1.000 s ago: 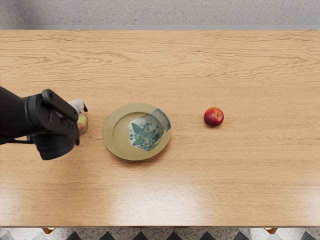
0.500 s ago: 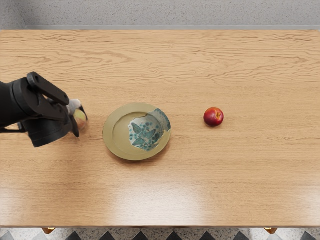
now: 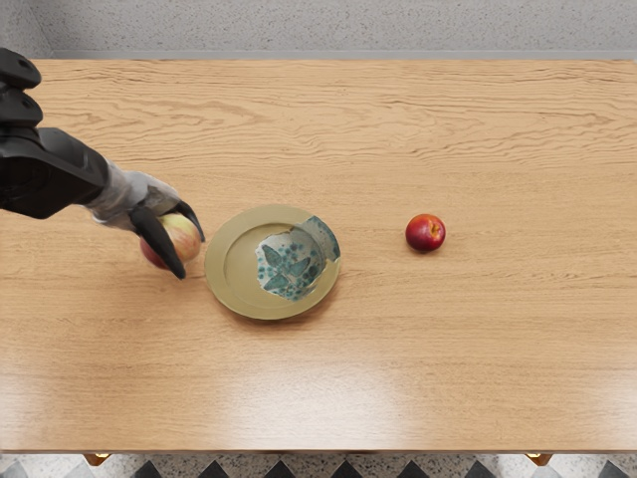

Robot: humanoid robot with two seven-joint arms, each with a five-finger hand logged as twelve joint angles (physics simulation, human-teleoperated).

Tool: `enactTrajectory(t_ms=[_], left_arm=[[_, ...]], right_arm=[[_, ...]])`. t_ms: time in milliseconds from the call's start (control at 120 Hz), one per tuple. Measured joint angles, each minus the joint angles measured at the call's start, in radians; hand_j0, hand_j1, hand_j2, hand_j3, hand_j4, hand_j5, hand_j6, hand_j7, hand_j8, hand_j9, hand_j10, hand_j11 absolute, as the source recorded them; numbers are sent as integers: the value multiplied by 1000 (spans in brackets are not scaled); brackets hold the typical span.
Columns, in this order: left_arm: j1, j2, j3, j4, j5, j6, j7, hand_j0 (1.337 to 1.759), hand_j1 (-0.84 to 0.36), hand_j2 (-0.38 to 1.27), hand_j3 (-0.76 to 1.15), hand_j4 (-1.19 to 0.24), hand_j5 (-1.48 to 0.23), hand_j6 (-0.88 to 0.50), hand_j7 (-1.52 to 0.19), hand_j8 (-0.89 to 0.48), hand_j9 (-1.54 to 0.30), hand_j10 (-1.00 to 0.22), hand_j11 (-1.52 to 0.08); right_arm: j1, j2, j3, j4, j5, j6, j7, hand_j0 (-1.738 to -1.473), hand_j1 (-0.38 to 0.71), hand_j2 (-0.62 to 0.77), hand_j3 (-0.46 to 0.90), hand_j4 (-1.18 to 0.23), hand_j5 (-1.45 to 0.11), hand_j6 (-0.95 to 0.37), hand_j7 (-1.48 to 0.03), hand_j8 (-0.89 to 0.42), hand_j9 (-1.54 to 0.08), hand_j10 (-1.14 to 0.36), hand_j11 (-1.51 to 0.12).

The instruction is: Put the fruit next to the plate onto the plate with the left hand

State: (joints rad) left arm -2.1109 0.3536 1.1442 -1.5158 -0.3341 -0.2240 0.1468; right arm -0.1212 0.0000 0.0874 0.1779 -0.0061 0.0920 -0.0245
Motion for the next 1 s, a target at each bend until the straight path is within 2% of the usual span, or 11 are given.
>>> enactTrajectory(t_ms=[267,333,417,475,575,625,742,867,908,942,1000], left_arm=[[15,-61,-179,28,7,-14,-2,1635,-294,111,1,-377,-1161,-128,-1192,-133,-1173,-413,-1210],[24,-78,-202,37,8,4,-1,1637,-289,93,0,-386,-1148,-150,-1180,-137,-1165,-419,-1207],[70,-81,-219,46,9,52,-1,1638,-282,70,0,-394,-1142,-156,-1174,-140,-1161,-419,-1206],[104,-139,-225,63,10,83,-1,1638,-271,53,0,-399,-1141,-167,-1173,-145,-1158,-425,-1204],[106,-148,-228,81,11,127,0,1638,-273,39,0,-401,-1138,-162,-1159,-155,-1157,-413,-1202],[106,-148,-229,85,10,138,0,1641,-237,48,0,-405,-1010,-214,-1028,-197,-1028,-409,-1067],[107,-149,-228,89,15,149,1,1649,2,30,0,-242,-588,-134,-599,-123,-599,-245,-620],[103,-136,-222,88,22,145,2,1653,155,16,0,-131,-328,-72,-334,-66,-334,-135,-341],[91,-56,-208,85,23,133,2,1654,190,13,0,-108,-269,-60,-273,-55,-273,-111,-279],[82,46,-184,82,22,88,2,1654,214,11,0,-92,-229,-51,-233,-47,-233,-94,-238],[-8,225,-105,80,23,-83,3,1655,246,8,0,-70,-173,-39,-175,-36,-176,-71,-179]], right_arm=[[0,0,0,0,0,0,0,-1658,-331,-3,0,-15,-20,-15,-20,-15,-20,-15,-20],[0,0,0,0,0,0,0,-1658,-331,-3,0,-15,-20,-15,-20,-15,-20,-15,-20],[0,0,0,0,0,0,0,-1658,-331,-3,0,-15,-20,-15,-20,-15,-20,-15,-20],[0,0,0,0,0,0,0,-1658,-331,-3,0,-15,-20,-15,-20,-15,-20,-15,-20],[0,0,0,0,0,0,0,-1658,-331,-3,0,-15,-20,-15,-20,-15,-20,-15,-20],[0,0,0,0,0,0,0,-1658,-331,-3,0,-15,-20,-15,-20,-15,-20,-15,-20],[0,0,0,0,0,0,0,-1658,-331,-3,0,-15,-20,-15,-20,-15,-20,-15,-20],[0,0,0,0,0,0,0,-1658,-331,-3,0,-15,-20,-15,-20,-15,-20,-15,-20],[0,0,0,0,0,0,0,-1658,-331,-3,0,-15,-20,-15,-20,-15,-20,-15,-20],[0,0,0,0,0,0,0,-1658,-331,-3,0,-15,-20,-15,-20,-15,-20,-15,-20],[0,0,0,0,0,0,0,-1658,-331,-3,0,-15,-20,-15,-20,-15,-20,-15,-20]])
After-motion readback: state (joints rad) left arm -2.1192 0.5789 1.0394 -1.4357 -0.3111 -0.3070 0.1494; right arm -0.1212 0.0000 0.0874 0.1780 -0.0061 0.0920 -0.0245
